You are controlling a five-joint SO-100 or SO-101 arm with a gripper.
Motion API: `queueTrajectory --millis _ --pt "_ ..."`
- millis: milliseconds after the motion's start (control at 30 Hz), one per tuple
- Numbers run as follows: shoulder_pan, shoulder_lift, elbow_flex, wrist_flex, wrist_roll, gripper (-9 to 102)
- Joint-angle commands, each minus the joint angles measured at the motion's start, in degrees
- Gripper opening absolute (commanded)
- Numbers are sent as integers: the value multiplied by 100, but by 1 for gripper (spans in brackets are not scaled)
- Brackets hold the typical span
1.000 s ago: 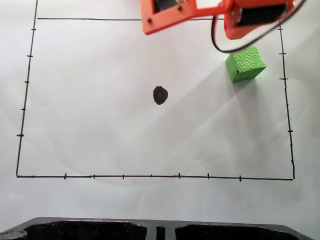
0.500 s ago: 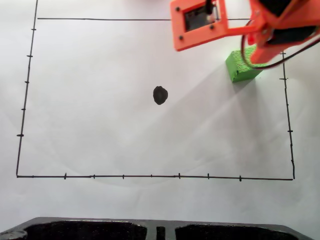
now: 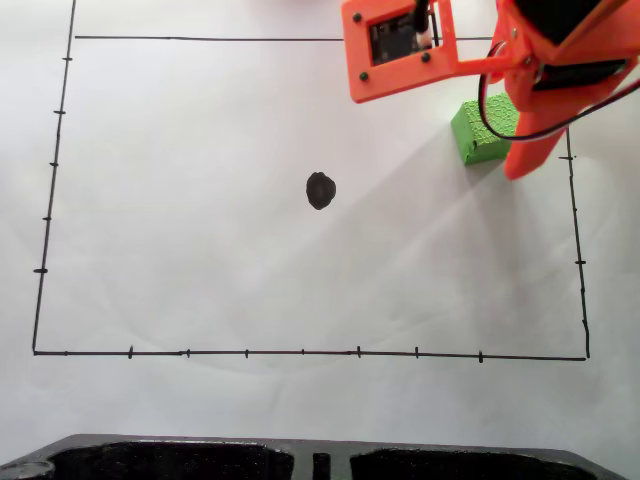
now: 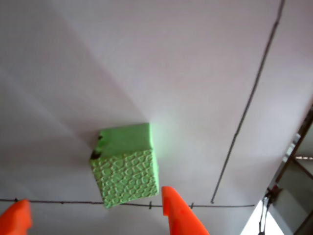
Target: Grasp the colored block, Place it on the black dot, and then return the arm to the default position.
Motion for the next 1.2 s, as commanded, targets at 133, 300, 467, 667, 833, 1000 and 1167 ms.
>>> queueTrajectory --millis 133,300,467,667,833,1000,1167 --pt "44 -176 -211 -62 -202 37" --pt "26 -360 -211 -105 -211 37" --pt "-53 -580 -211 -97 -264 37" --pt "-79 -773 -246 -185 -396 37" --pt "-105 -914 -369 -202 -510 35" --pt "-97 -1002 -387 -220 -615 33" --pt "-97 -1011 -387 -193 -650 29"
